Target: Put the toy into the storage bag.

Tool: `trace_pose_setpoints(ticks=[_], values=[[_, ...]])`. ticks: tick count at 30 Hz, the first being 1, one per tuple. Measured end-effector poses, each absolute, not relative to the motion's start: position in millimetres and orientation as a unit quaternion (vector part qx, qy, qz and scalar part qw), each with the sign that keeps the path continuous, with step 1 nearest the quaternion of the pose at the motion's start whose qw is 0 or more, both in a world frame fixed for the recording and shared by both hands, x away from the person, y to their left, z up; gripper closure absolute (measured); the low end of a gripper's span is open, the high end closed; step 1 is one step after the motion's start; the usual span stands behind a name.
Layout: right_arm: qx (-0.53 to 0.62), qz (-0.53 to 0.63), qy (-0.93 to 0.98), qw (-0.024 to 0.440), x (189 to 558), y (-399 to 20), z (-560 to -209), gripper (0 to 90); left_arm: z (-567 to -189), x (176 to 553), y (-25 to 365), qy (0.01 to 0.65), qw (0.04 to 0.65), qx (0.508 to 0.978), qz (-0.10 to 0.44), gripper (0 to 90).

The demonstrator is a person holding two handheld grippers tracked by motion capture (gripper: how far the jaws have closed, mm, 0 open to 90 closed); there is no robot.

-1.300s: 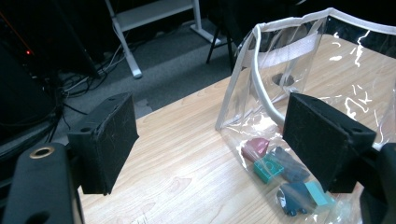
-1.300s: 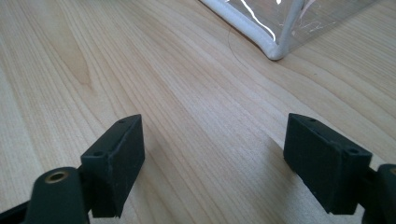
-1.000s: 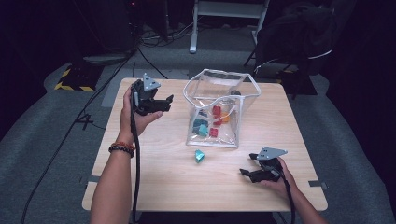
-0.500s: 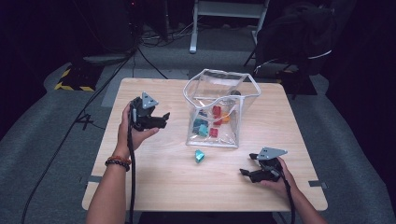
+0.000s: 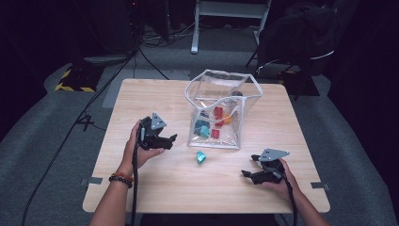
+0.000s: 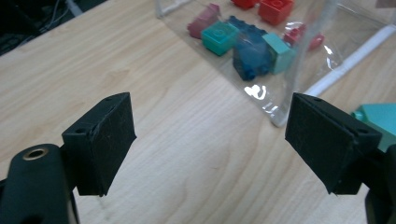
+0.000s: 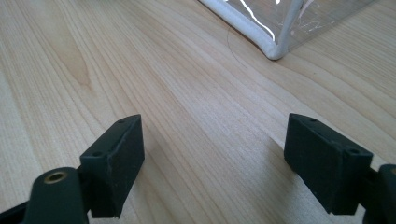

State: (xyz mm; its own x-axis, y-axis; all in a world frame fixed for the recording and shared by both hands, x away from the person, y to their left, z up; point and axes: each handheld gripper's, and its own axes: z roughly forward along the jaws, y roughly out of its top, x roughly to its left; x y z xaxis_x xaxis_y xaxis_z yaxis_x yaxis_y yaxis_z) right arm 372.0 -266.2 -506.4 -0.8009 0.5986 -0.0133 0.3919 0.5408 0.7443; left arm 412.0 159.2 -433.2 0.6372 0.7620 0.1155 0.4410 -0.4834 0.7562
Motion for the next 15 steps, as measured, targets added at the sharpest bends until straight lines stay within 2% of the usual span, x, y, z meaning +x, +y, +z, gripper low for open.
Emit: trace_pose_setpoints(ticks=[15], values=[[0.286, 0.385, 0.867, 0.134, 372, -266, -506, 20.4, -468, 385, 122, 0.318, 0.356, 0.862, 0.171, 16.8]])
